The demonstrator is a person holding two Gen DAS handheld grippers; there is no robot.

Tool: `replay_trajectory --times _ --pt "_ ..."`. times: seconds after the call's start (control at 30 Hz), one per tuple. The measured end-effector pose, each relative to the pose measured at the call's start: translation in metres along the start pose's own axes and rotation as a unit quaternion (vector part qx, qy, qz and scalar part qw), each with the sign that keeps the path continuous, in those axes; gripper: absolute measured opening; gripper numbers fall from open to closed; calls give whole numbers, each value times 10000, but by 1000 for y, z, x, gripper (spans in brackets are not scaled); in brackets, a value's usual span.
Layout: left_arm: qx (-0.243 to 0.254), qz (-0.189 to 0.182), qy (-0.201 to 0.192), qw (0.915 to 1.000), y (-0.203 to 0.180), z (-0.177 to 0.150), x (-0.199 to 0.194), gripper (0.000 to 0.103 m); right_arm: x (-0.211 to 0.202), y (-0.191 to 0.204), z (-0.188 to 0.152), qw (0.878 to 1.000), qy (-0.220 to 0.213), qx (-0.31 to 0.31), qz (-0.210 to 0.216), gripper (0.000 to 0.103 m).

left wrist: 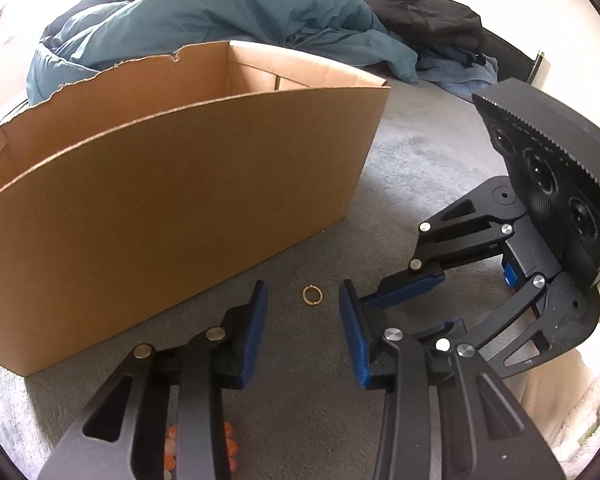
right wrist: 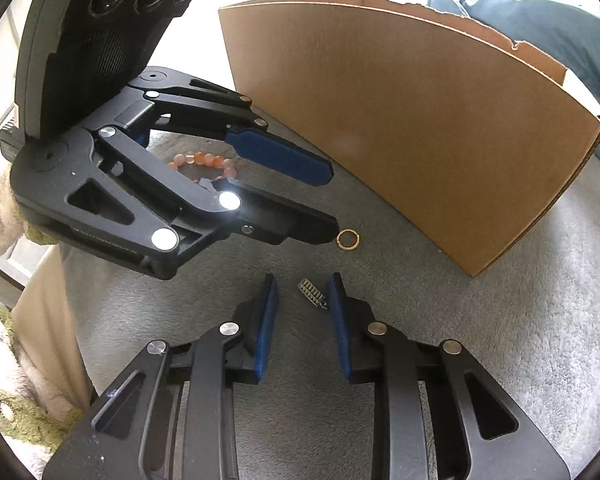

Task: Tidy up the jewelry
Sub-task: 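Close the right tool on the small gold rectangular charm, then hold the charm in the right tool while the left tool hovers over a gold ring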

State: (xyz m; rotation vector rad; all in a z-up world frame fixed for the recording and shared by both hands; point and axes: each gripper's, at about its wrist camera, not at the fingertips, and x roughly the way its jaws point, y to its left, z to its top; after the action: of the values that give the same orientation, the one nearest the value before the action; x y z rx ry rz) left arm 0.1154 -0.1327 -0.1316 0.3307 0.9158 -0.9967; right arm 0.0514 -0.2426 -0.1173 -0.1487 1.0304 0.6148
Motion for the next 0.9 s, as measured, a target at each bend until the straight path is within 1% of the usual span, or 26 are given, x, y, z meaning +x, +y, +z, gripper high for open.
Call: replay_trajectory --times 0.1,0.2,0.3,0.4,0.5,0.6,0.7,0.77,0.9 --pt "-51 17 -51 10000 1 -2 -7 35 -1 1 2 10000 -4 17 1 22" --pt "-183 52 -193 9996 5 -8 -29 35 1 1 3 10000 17 28 -12 22" --pt "-329 192 -329 9987 11 -23 -61 35 2 2 4 10000 -2 21 -32 22" --pt "-488 362 -275 9978 17 -37 -80 35 2 1 4 10000 -22 84 23 22" --pt "-575 449 -248 9970 21 -45 -89 35 1 -2 6 9999 -17 151 80 21" --pt "-597 448 -230 9969 19 -47 -86 35 1 -3 7 9998 -4 183 78 18" --pt "-557 379 -235 9975 15 -44 -80 35 3 -11 2 9997 12 232 19 12" --pt "-538 268 -250 9979 13 -42 -74 35 7 -9 0 9996 23 264 -19 7" --pt "-465 246 -248 9983 10 -31 -57 35 8 -10 -3 9993 17 371 -69 1"
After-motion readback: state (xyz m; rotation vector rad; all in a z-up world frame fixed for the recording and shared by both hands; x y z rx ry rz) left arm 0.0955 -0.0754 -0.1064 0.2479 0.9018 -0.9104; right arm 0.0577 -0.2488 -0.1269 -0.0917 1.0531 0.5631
